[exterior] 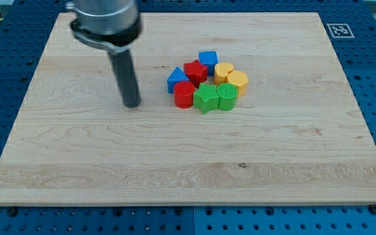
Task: Push the red circle close to the yellow blocks
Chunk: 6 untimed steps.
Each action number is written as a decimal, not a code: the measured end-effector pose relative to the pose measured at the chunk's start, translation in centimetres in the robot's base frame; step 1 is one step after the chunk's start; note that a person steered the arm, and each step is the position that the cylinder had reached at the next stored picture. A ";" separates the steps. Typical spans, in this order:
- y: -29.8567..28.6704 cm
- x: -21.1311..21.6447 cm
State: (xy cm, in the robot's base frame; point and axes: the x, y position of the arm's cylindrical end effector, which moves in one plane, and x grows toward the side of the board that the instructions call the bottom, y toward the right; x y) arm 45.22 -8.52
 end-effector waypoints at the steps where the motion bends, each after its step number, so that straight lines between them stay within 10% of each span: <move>1: 4.8 -1.4; 6: 12.7 -2.4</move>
